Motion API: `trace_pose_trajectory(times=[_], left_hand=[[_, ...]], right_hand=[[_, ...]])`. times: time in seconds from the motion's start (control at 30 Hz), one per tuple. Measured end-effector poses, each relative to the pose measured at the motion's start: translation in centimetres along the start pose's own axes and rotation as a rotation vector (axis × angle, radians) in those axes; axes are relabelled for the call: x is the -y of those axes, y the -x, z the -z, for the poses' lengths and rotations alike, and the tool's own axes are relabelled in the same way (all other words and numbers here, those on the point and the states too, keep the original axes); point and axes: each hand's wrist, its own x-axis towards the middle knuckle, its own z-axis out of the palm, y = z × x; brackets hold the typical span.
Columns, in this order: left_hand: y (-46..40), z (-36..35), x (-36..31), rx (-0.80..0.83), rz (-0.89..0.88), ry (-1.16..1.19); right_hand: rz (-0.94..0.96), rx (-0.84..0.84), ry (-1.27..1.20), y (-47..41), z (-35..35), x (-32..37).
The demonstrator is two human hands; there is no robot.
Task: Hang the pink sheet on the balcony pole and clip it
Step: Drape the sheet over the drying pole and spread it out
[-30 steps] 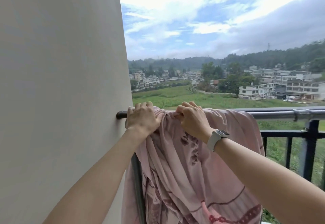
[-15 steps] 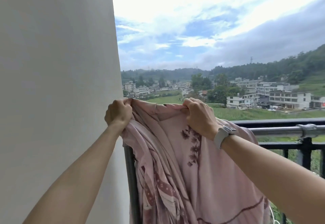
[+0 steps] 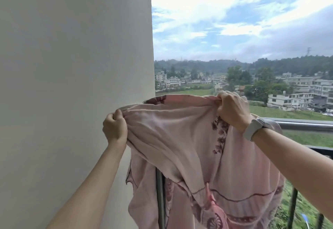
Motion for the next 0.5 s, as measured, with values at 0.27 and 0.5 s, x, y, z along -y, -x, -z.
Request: trace_pose_trajectory(times=[0.27, 0.5], left_hand=[[9.0, 4.9, 5.8, 0.631, -0.245, -0.446], [9.3, 4.9, 7.5, 0.304, -0.442, -0.688]], right_hand=[[0.324, 0.143, -0.029, 4.7, -2.4, 3.1], [0.308, 0.024, 0.003, 6.2, -3.2, 0.8]])
